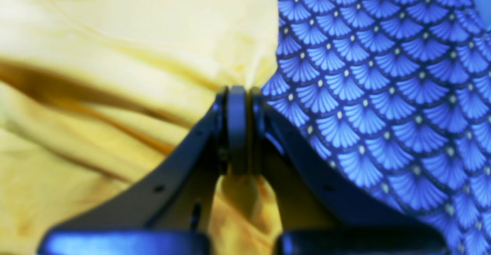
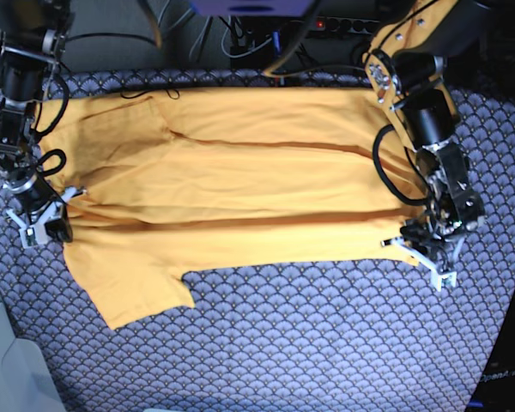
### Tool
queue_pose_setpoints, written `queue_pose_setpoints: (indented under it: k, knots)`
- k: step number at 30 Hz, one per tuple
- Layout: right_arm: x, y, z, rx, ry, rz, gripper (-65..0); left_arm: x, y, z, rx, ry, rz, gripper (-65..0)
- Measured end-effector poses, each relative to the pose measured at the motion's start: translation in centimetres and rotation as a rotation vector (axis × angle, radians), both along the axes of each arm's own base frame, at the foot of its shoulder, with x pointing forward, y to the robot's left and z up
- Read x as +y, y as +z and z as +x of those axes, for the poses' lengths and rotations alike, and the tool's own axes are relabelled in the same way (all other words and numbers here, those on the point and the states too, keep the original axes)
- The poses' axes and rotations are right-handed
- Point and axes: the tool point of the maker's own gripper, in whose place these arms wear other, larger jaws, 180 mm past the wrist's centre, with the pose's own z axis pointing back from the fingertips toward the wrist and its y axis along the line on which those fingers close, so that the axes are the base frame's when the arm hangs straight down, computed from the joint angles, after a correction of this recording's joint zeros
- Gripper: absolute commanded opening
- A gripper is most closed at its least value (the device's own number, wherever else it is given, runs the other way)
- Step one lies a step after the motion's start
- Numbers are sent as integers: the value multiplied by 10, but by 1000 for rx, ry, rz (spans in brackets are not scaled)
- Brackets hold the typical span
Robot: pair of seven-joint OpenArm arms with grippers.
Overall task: Fold the T-shirt properly
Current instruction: 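Lift the hem edge with both grippers and fold it over the shoulder fold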
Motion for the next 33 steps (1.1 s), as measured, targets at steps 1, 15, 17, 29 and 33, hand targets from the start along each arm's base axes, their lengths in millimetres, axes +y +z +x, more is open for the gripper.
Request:
queue_pose_setpoints:
  k: [1,15,17,29,33]
  knots:
    - [-2,5,-2,-17,-12,0,-650,2,4,-2,-2,-1,11,-650]
    - [-3,36,-68,-81,-107,-87,-650,-2,9,-67,73,-98,111,-650]
    - [1,31,-78,-61,-104,-91,-650,2,8,-77,81,-93,128,-650]
    - [10,26,-124,-36,-127,-77,-650,18,13,-111,96,-99,212,-650]
    - [-1,31,-136,-44,-171,-75,-650,12,15,-117,119,-182,231,-650]
